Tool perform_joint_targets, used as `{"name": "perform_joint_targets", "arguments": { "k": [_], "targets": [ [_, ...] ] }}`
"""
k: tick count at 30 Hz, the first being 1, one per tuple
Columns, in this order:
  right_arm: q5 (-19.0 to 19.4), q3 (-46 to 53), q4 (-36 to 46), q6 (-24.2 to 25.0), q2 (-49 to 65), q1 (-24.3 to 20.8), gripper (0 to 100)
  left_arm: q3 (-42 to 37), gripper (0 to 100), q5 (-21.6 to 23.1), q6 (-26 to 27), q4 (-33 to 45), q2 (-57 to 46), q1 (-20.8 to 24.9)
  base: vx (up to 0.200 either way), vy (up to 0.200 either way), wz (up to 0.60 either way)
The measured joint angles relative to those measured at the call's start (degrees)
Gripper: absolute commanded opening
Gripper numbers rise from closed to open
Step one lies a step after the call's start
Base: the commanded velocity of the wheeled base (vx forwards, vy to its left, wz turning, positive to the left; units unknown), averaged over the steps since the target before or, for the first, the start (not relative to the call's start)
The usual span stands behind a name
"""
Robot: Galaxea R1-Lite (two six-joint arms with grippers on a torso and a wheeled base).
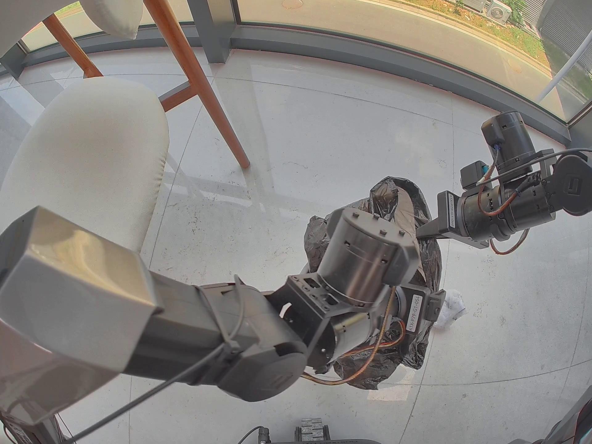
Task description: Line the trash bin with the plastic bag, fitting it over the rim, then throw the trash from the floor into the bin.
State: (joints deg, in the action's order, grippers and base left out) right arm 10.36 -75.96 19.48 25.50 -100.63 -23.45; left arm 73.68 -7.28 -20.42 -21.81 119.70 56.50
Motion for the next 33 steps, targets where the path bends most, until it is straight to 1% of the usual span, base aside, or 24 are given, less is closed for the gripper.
{"name": "perform_joint_targets", "arguments": {
  "k": [9, 10, 21, 27, 33],
  "targets": [
    [-0.1, -0.5, -0.2, 0.1, 0.5, 0.0, 0, 4.2, 100, -0.2, -0.2, 0.1, 4.6, 0.3, 0.0, 0.0, 0.0],
    [-0.1, -0.6, -0.2, 0.1, 0.6, 0.0, 0, 4.3, 0, -0.2, -0.2, 0.1, 5.0, 0.3, 0.0, 0.0, 0.0],
    [0.0, -0.5, -0.2, 0.1, 0.7, 0.3, 0, 4.4, 0, -0.3, -0.2, 0.0, 6.5, 0.3, 0.0, 0.0, 0.0],
    [-0.1, -0.4, -0.2, 0.0, 0.8, 0.3, 0, 3.6, 0, -0.3, -1.3, 0.1, 6.1, 0.2, 0.0, 0.0, 0.0],
    [-0.1, -0.1, -0.2, -0.1, 0.9, 0.6, 0, -0.2, 0, -0.4, -1.4, 0.2, 2.7, -0.1, 0.0, 0.0, 0.0]
  ]
}}
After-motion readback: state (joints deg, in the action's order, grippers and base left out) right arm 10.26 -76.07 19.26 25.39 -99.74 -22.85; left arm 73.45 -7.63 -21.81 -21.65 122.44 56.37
